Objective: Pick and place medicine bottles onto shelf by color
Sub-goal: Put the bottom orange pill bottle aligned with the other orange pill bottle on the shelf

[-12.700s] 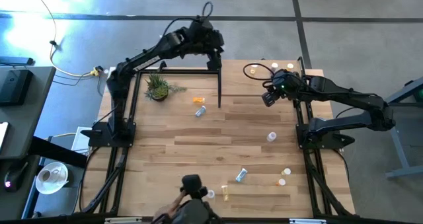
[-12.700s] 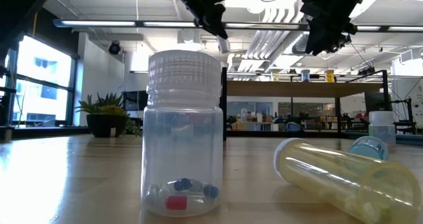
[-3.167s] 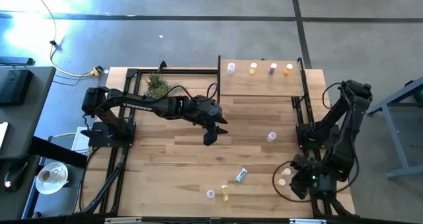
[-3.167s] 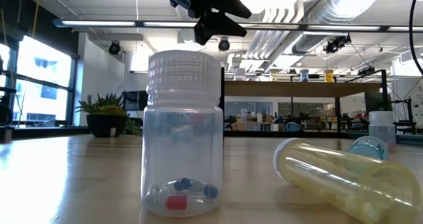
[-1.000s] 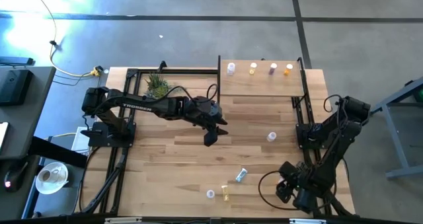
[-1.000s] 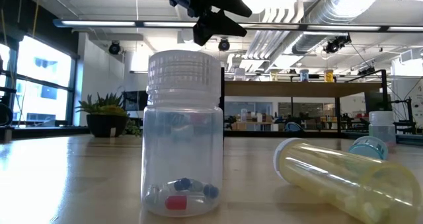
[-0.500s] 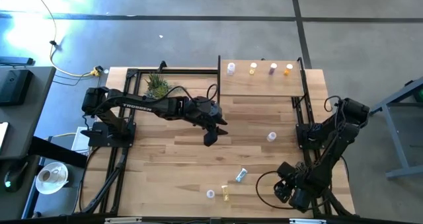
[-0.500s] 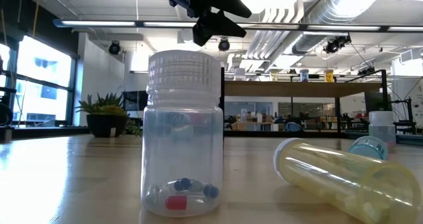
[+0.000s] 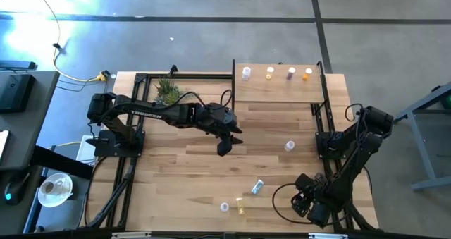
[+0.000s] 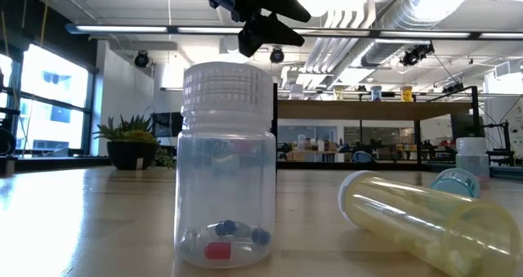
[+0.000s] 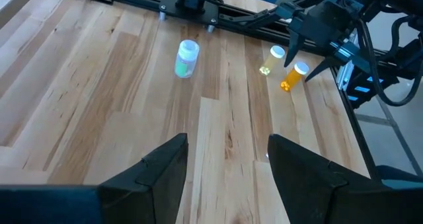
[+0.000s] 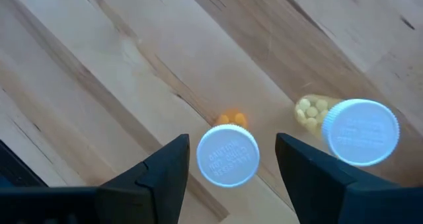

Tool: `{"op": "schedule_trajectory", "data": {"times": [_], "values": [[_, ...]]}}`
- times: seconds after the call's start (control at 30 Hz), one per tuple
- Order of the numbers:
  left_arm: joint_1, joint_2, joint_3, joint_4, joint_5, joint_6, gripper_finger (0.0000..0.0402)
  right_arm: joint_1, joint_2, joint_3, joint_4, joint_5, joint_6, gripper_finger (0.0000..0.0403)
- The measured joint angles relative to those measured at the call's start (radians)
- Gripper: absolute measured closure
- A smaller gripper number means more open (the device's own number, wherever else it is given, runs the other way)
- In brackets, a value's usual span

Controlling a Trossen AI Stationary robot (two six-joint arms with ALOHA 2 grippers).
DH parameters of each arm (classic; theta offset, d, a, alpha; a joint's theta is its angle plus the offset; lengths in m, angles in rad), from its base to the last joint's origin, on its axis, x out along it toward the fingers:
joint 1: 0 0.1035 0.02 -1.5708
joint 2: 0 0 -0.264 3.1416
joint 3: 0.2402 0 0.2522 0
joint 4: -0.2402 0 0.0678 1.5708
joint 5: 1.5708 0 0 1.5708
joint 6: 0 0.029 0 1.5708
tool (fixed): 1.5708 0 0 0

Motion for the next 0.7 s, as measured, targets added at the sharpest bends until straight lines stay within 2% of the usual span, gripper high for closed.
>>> {"op": "schedule_trajectory", "data": {"times": [0.13,0.47,0.7], "values": [[0.000,0.000,0.000,0.000,0.000,0.000,0.0202,0.000,0.000,0.000,0.000,0.000,0.000,0.0194],[0.000,0.000,0.000,0.000,0.000,0.000,0.0202,0.000,-0.001,0.000,-0.001,-0.013,0.000,0.0276],[0.009,-0.020,0.003,-0.061,0.022,0.015,0.0202,0.000,-0.001,0.013,-0.003,-0.014,0.000,0.0296]]}}
